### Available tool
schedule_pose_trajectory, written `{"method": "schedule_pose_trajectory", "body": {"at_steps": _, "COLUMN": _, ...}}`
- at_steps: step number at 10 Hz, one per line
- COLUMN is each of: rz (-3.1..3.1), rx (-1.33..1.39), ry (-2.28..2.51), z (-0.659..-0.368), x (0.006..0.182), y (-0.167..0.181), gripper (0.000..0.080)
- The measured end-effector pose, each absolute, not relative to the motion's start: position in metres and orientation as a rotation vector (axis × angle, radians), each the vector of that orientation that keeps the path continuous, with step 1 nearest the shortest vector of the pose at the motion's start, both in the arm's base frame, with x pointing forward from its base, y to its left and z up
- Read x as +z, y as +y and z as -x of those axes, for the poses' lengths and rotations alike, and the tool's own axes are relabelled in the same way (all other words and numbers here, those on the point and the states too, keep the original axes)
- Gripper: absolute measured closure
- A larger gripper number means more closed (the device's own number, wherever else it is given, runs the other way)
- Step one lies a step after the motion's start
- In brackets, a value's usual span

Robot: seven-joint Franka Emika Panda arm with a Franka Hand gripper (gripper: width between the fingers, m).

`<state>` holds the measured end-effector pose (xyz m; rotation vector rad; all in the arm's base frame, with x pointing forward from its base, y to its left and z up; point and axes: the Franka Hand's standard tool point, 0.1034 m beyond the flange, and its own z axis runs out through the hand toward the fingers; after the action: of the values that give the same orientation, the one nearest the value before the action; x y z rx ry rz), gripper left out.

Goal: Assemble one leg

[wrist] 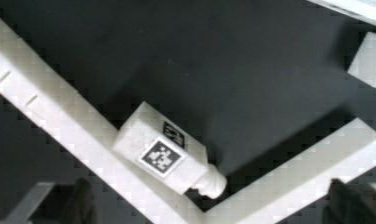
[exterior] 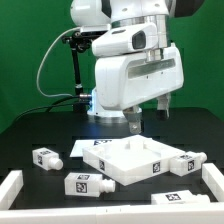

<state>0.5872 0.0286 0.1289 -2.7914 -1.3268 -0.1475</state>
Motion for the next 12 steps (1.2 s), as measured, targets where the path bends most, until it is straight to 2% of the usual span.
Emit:
{"method": "schedule_pose_trajectory", "body": {"at_steps": 5, "rz": 2.782, "rx": -0.142, "ry": -1.348, "z": -0.586, "x": 0.126, "y": 0.027, "gripper": 0.0150}}
{"method": "schedule_pose_trajectory", "body": {"at_steps": 7, "rz": 2.720, "rx": -0.119, "ry": -1.514, "z": -0.581, "x": 0.111, "y": -0.023, "gripper": 0.0150}}
{"method": "schedule_pose_trajectory", "body": {"at_steps": 9, "rz": 2.694, "rx": -0.098, "ry": -1.577, "z": -0.574, "x": 0.087, "y": -0.066, "gripper": 0.0150}}
{"method": "schedule_pose_trajectory", "body": {"at_steps": 10, "rz": 2.700, "rx": -0.077, "ry": -1.547, "z": -0.569, "x": 0.074, "y": -0.080, "gripper": 0.0150}}
{"method": "schedule_pose_trajectory", "body": {"at_steps": 12, "rz": 2.727, "rx": -0.078, "ry": -1.485, "z": -0.570, "x": 0.077, "y": -0.074, "gripper": 0.0150}}
